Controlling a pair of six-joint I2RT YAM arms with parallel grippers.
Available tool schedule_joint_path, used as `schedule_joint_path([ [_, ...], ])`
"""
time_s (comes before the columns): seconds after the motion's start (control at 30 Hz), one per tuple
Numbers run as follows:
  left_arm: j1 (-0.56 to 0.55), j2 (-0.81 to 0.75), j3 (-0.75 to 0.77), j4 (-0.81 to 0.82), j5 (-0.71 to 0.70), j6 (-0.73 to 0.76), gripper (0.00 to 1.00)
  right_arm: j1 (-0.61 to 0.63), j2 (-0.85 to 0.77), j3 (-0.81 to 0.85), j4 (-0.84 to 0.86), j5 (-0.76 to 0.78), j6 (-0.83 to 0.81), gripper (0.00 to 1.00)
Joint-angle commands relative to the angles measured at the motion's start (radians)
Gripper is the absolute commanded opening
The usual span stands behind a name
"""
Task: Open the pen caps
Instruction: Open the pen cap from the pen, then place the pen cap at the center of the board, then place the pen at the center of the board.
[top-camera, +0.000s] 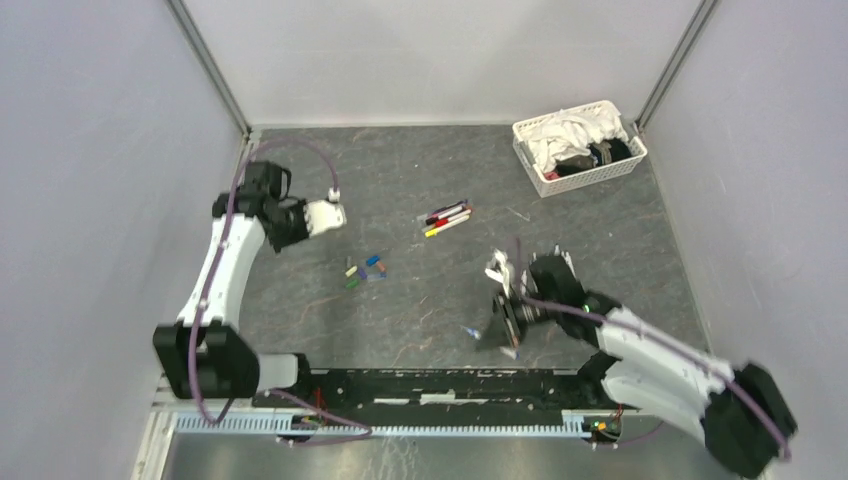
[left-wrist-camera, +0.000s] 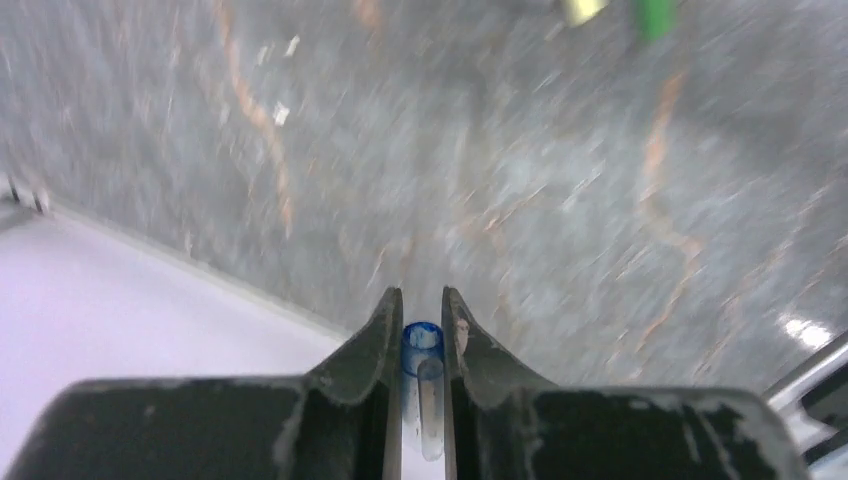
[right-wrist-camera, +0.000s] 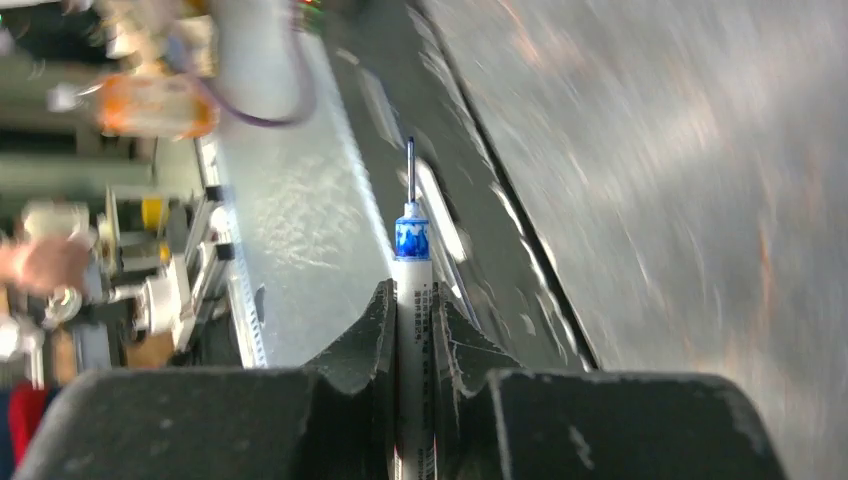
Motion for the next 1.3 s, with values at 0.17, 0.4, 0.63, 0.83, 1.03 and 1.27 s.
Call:
schedule_joint_path([
  [0.17,-0.452,-0.251,-0.090,0.079,0.088,-0.232,0.02,-0.037,-0.154,-0.108,-0.133,0.111,-0.061,0.00],
  [0.4,-0.472,-0.135,-0.098,0.094,0.123,-0.311,0.02,-0.052,-0.081,-0.011,-0.182,0.193,-0.153,0.00],
  [0.63,-0.463,0.202,0.054,0.187,0.024,-0.503,0.03,-0.189,-0.057,0.113,-0.295,0.499,-0.216,0.00],
  [0.83,-0.408,0.374,0.079,0.324,0.005,-0.602,0.12,-0.331,-0.064,0.119,-0.263,0.686,-0.209,0.00],
  [1.03,-0.354,0.449,-0.010,0.433,-0.031,-0.606,0.22,-0.418,-0.023,0.083,-0.171,0.811,-0.206,0.00],
  [1.27,-0.341,0.478,-0.057,0.464,-0.019,-0.631,0.46,-0.420,0.098,0.055,-0.053,0.866,-0.197,0.00],
])
